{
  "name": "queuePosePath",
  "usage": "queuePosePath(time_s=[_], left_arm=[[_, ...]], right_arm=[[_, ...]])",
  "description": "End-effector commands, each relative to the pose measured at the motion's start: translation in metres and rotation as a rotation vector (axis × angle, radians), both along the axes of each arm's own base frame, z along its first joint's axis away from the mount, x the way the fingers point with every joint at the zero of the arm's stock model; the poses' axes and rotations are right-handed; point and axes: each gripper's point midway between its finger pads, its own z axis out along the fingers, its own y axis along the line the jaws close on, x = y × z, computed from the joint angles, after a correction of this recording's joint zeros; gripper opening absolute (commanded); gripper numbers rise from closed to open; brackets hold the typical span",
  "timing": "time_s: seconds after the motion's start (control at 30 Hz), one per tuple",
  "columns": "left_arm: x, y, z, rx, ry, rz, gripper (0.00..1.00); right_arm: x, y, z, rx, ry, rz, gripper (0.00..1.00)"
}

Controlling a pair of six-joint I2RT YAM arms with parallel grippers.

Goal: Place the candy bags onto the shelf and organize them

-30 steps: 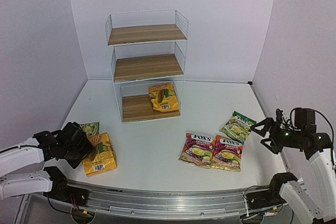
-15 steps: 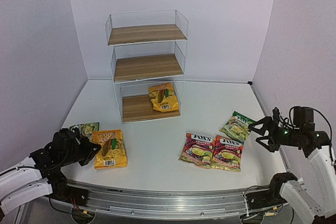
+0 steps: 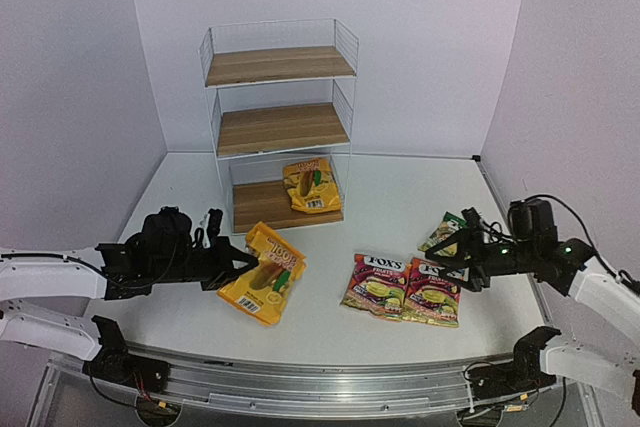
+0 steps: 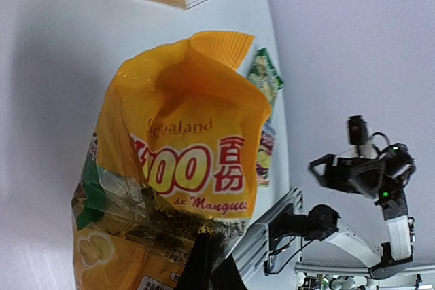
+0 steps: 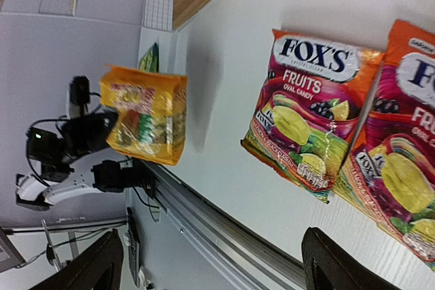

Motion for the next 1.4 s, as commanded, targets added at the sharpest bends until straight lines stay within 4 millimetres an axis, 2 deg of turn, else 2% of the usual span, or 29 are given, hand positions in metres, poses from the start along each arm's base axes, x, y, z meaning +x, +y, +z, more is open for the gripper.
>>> queuePosePath(time_s=[0.0,0.1,0.2,0.3,0.43,0.53,0.7,1.0,1.17,1.37], left_arm=[[0.021,-0.036,0.107,-0.330,-0.219,-0.005,0.00],[0.024,-0.048,0.122,-0.388,-0.219,0.003,0.00],[0.021,-0.058,0.138,-0.442,-0.237,-0.006,0.00],[0.022,-0.061,0.150,-0.489,-0.239,0.013,0.00],[0.021,-0.060,0.159,-0.571,-0.221,0.026,0.00],[0.016,-0.059,0.170,-0.623,-0.225,0.025,0.00],[0.011,-0.060,0.174,-0.653,-0.214,0.017,0.00],[0.000,-0.062,0.189,-0.728,-0.212,-0.017,0.00],[-0.003,-0.062,0.194,-0.747,-0.211,-0.025,0.00],[-0.009,-0.058,0.212,-0.765,-0.246,-0.039,0.00]], right_arm=[[0.027,0.038,0.023,0.073,-0.169,-0.011,0.87],[0.024,0.066,0.032,0.194,-0.271,0.028,0.87],[0.014,0.097,0.028,0.211,-0.315,0.090,0.88],[0.007,0.132,0.030,0.224,-0.355,0.132,0.88],[0.012,0.160,0.026,0.278,-0.369,0.102,0.89],[0.017,0.172,0.026,0.328,-0.376,0.086,0.89],[0.014,0.191,0.048,0.423,-0.443,0.120,0.90],[0.013,0.207,0.070,0.514,-0.484,0.160,0.92],[0.011,0.207,0.082,0.537,-0.513,0.175,0.92],[0.012,0.201,0.078,0.520,-0.524,0.151,0.96]])
